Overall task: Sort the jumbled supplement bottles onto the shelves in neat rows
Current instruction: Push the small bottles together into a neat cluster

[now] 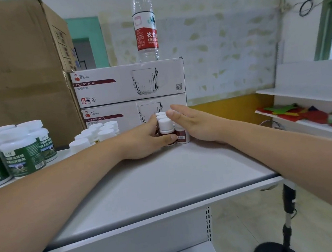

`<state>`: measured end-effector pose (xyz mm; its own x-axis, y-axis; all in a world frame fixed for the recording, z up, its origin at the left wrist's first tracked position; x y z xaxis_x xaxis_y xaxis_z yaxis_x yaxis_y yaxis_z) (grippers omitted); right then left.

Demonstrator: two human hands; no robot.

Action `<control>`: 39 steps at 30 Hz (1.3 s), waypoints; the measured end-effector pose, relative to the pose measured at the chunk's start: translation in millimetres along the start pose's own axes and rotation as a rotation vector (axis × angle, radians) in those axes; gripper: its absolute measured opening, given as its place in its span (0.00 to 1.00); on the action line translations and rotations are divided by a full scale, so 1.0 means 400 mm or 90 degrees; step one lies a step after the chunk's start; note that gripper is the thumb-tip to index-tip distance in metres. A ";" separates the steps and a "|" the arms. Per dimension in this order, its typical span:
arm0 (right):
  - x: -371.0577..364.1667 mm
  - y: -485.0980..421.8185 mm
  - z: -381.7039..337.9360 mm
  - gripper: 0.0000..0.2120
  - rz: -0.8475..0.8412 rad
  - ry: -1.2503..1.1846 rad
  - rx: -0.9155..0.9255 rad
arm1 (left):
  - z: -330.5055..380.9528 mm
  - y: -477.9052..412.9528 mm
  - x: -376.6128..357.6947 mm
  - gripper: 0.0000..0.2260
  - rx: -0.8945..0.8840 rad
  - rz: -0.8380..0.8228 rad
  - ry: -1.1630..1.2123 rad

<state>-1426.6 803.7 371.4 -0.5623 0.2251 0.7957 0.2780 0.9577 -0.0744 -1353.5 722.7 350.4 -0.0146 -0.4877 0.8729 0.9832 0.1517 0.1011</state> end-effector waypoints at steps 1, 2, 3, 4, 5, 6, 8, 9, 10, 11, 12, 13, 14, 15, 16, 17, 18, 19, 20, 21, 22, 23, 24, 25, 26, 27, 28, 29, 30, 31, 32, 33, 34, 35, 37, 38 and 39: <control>0.002 -0.004 -0.003 0.43 0.002 -0.008 0.015 | 0.002 0.001 0.000 0.42 -0.003 0.000 0.002; 0.005 -0.003 -0.008 0.38 0.005 -0.028 0.033 | 0.004 0.003 -0.001 0.42 -0.006 -0.002 0.002; 0.009 0.000 -0.011 0.33 0.006 -0.059 0.047 | 0.004 0.003 -0.002 0.43 -0.009 -0.004 0.005; 0.009 0.007 -0.013 0.30 0.001 -0.093 0.049 | 0.007 0.004 -0.004 0.43 -0.012 -0.008 0.006; 0.008 0.011 -0.008 0.29 -0.004 -0.121 0.045 | 0.008 0.004 -0.006 0.42 -0.014 -0.013 0.008; 0.007 0.017 -0.002 0.30 -0.008 -0.135 0.036 | 0.009 0.004 -0.008 0.41 -0.016 -0.017 0.006; 0.005 0.018 0.006 0.31 -0.011 -0.141 0.017 | 0.008 0.003 -0.010 0.37 -0.014 -0.021 0.002; 0.003 0.018 0.003 0.31 -0.011 -0.134 0.014 | 0.005 0.002 -0.009 0.37 -0.010 -0.020 -0.003; 0.001 0.018 -0.004 0.30 -0.012 -0.123 0.019 | 0.004 0.002 -0.009 0.38 -0.006 -0.018 -0.007; 0.000 0.022 -0.014 0.29 -0.013 -0.114 0.028 | 0.003 0.001 -0.008 0.40 -0.003 -0.015 -0.009; 0.001 0.024 -0.022 0.28 -0.011 -0.103 0.035 | 0.004 0.001 -0.008 0.42 -0.003 -0.013 -0.012; 0.001 0.027 -0.027 0.28 -0.009 -0.088 0.035 | 0.002 -0.001 -0.007 0.43 -0.003 -0.012 -0.011; 0.002 0.026 -0.028 0.27 -0.005 -0.074 0.027 | 0.003 -0.001 -0.006 0.43 -0.003 -0.010 -0.011; 0.002 0.026 -0.026 0.27 -0.004 -0.066 0.016 | 0.002 -0.002 -0.007 0.42 -0.003 -0.009 -0.009; 0.001 0.025 -0.023 0.27 -0.004 -0.063 0.011 | 0.002 -0.003 -0.007 0.42 -0.003 -0.009 -0.008; -0.001 0.023 -0.023 0.27 -0.008 -0.064 0.013 | 0.003 -0.003 -0.007 0.43 -0.005 -0.007 -0.007; -0.003 0.024 -0.024 0.27 -0.011 -0.063 0.019 | 0.002 -0.004 -0.007 0.44 -0.003 -0.005 -0.008; -0.004 0.025 -0.024 0.27 -0.013 -0.065 0.022 | 0.002 -0.004 -0.007 0.45 -0.001 -0.004 -0.010; -0.003 0.025 -0.023 0.27 -0.012 -0.068 0.024 | 0.004 -0.004 -0.008 0.46 -0.001 -0.004 -0.013; -0.003 0.027 -0.022 0.26 -0.013 -0.074 0.026 | 0.004 -0.004 -0.010 0.45 0.001 -0.005 -0.014; -0.003 0.025 -0.020 0.25 -0.013 -0.080 0.027 | 0.008 -0.003 -0.011 0.44 0.004 -0.005 -0.015; -0.004 0.022 -0.017 0.26 -0.014 -0.082 0.026 | 0.007 -0.003 -0.011 0.43 0.008 -0.004 -0.013; -0.003 0.018 -0.012 0.26 -0.013 -0.081 0.023 | 0.007 -0.003 -0.011 0.41 0.012 -0.003 -0.013; -0.002 0.013 -0.004 0.28 -0.011 -0.077 0.018 | 0.006 -0.002 -0.011 0.39 0.014 -0.003 -0.011; 0.000 0.008 0.004 0.29 -0.008 -0.073 0.008 | 0.006 0.000 -0.011 0.37 0.015 -0.002 -0.010; 0.001 0.003 0.010 0.31 -0.005 -0.070 -0.002 | 0.008 0.002 -0.011 0.35 0.013 -0.002 -0.008; 0.001 0.000 0.017 0.35 -0.001 -0.066 -0.016 | 0.012 0.004 -0.012 0.34 0.012 0.000 -0.008; 0.001 -0.003 0.022 0.40 0.004 -0.060 -0.032 | 0.016 0.007 -0.011 0.33 0.008 0.004 -0.009; 0.003 -0.006 0.028 0.44 0.009 -0.052 -0.047 | 0.020 0.010 -0.011 0.32 0.007 0.008 -0.011; 0.005 -0.008 0.032 0.46 0.016 -0.044 -0.058 | 0.023 0.013 -0.010 0.31 0.008 0.012 -0.010; 0.007 -0.012 0.039 0.47 0.022 -0.038 -0.065 | 0.027 0.017 -0.010 0.31 0.009 0.015 -0.009; 0.009 -0.013 0.042 0.47 0.029 -0.035 -0.070 | 0.027 0.017 -0.009 0.31 0.009 0.020 -0.006; 0.010 -0.013 0.043 0.47 0.031 -0.034 -0.073 | 0.028 0.017 -0.010 0.31 0.008 0.020 -0.003; 0.009 -0.012 0.045 0.47 0.031 -0.035 -0.077 | 0.028 0.016 -0.011 0.31 0.007 0.021 0.002; 0.009 -0.012 0.044 0.47 0.029 -0.038 -0.081 | 0.024 0.019 -0.009 0.33 0.020 0.025 0.007; 0.010 -0.012 0.040 0.47 0.030 -0.043 -0.072 | 0.020 0.020 -0.009 0.33 0.031 0.027 0.010; 0.011 -0.008 0.033 0.46 0.034 -0.052 -0.059 | 0.019 0.024 -0.006 0.35 0.040 0.029 0.011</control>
<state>-1440.3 803.9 367.3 -0.6055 0.2924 0.7402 0.3782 0.9241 -0.0557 -1345.3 731.9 352.8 0.0341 -0.4933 0.8692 0.9694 0.2279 0.0914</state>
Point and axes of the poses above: each hand's wrist, its own y-axis away from the middle knuckle, its own x-axis out of the back of the hand, z = x × y, the point moved 10 cm from there along -y, towards the middle knuckle, and after that the axes turned 15 degrees about -z, right-handed, at the moved point
